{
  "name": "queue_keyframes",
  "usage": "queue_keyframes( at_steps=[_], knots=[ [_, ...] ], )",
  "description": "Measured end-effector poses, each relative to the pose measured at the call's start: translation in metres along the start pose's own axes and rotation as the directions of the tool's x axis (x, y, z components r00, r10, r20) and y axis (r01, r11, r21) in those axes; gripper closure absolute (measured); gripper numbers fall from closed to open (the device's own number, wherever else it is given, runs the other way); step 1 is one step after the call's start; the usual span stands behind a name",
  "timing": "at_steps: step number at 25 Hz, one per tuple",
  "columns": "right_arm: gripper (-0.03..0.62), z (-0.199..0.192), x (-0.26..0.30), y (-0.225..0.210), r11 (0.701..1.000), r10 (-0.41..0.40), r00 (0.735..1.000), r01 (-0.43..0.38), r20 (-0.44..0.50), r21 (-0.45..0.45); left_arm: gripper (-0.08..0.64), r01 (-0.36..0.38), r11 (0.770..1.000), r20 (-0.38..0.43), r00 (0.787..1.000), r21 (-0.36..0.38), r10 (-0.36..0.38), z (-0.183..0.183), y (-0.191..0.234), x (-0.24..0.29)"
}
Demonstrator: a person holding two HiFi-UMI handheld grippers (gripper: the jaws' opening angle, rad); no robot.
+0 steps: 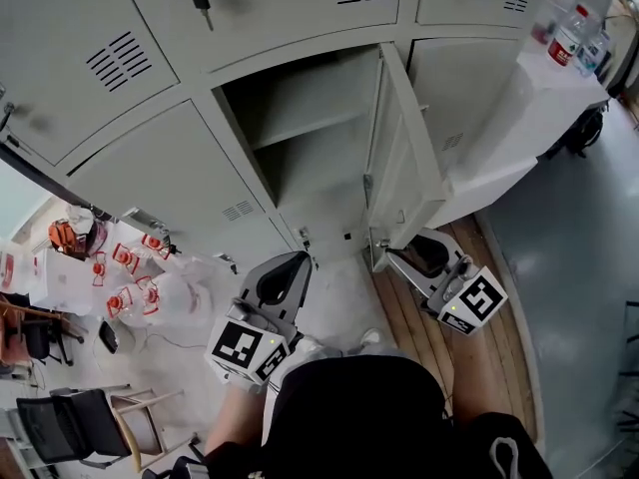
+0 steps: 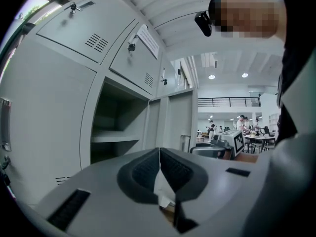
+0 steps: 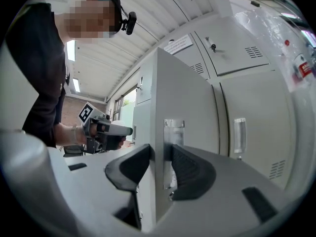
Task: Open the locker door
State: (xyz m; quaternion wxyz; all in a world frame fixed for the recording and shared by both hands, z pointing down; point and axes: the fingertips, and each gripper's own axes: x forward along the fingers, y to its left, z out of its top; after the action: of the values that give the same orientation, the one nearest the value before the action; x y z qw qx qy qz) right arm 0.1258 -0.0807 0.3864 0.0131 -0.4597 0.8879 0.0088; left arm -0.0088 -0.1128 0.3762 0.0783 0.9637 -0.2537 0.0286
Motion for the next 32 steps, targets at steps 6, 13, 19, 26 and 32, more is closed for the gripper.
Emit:
queue_keyframes(
  at_steps=[6,13,19,26,32],
  knots=[
    [0.44,0.001,-0.025,-0.022,0.999,-0.051,0.999,0.05,0.014,0.013,0.537,0.018,1.0,-0.005,1.0,0.006,-0.018,0.0,-0.018,0.022],
    [0.437,0.002,-0.044,-0.04,0.998,-0.064,0.998,0.063,0.027,0.017,0.537,0.024,1.0,-0.007,1.0,0.009,-0.024,-0.001,-0.031,0.045],
    [0.437,0.002,-0.055,-0.052,0.997,-0.07,0.997,0.07,0.029,0.022,0.537,0.044,0.999,-0.004,0.999,0.012,-0.044,-0.002,-0.038,0.063],
    [0.434,0.001,-0.061,-0.06,0.992,-0.125,0.992,0.124,0.029,0.031,0.537,0.081,0.997,-0.001,0.997,0.008,-0.081,-0.002,-0.037,0.072],
    [0.439,0.008,-0.065,-0.062,0.976,-0.216,0.976,0.215,0.029,0.032,0.537,0.135,0.991,-0.013,0.991,0.003,-0.135,-0.001,-0.036,0.071]
  ],
)
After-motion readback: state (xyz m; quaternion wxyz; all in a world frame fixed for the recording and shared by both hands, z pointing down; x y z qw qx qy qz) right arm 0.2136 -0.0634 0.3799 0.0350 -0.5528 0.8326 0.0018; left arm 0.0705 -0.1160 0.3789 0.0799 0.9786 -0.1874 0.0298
